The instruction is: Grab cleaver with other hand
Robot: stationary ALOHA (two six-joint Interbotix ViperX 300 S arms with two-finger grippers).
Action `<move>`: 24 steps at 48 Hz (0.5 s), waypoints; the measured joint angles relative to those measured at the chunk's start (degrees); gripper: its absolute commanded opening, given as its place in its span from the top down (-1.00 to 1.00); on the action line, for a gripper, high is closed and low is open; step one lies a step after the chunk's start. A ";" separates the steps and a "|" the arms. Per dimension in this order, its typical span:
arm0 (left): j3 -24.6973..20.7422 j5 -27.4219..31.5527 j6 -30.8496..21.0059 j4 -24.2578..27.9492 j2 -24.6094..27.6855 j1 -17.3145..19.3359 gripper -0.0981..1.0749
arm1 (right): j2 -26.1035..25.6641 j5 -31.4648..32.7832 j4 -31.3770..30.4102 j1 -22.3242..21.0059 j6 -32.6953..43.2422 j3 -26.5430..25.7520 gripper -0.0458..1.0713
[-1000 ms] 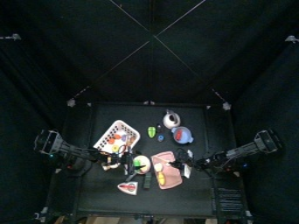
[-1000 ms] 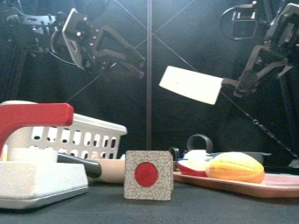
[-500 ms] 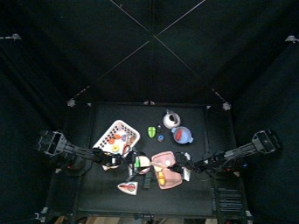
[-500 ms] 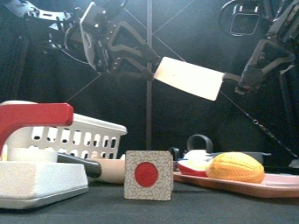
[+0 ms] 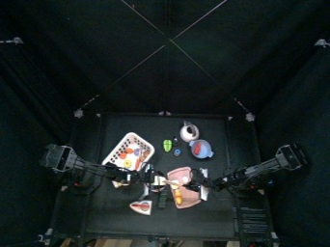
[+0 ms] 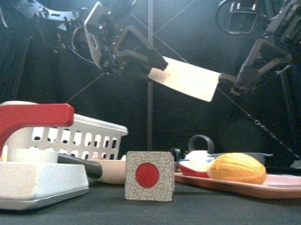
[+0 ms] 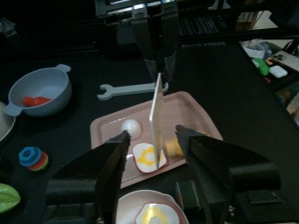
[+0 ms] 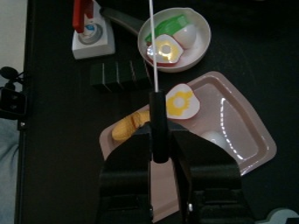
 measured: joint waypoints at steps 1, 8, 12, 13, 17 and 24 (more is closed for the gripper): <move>0.00 0.18 0.00 0.00 -0.09 0.00 -0.30 | 0.00 0.00 -0.09 0.00 0.00 0.00 0.35; -0.44 0.62 0.00 0.00 0.18 0.26 -0.16 | 0.00 0.00 -0.09 0.00 0.00 -0.18 0.35; -0.70 0.70 0.00 0.00 0.53 0.35 -0.09 | 0.00 0.00 0.00 0.00 0.00 -0.09 0.35; -0.70 0.70 -0.09 0.00 0.53 0.44 -0.08 | 0.00 0.00 0.00 0.00 0.00 -0.09 0.35; -0.88 0.79 -0.18 0.18 0.53 0.44 -0.03 | 0.00 0.00 -0.09 0.00 0.00 -0.09 0.35; -0.88 1.58 -0.18 0.88 0.53 0.44 0.03 | 0.00 0.00 -0.09 -0.09 0.00 -0.09 0.35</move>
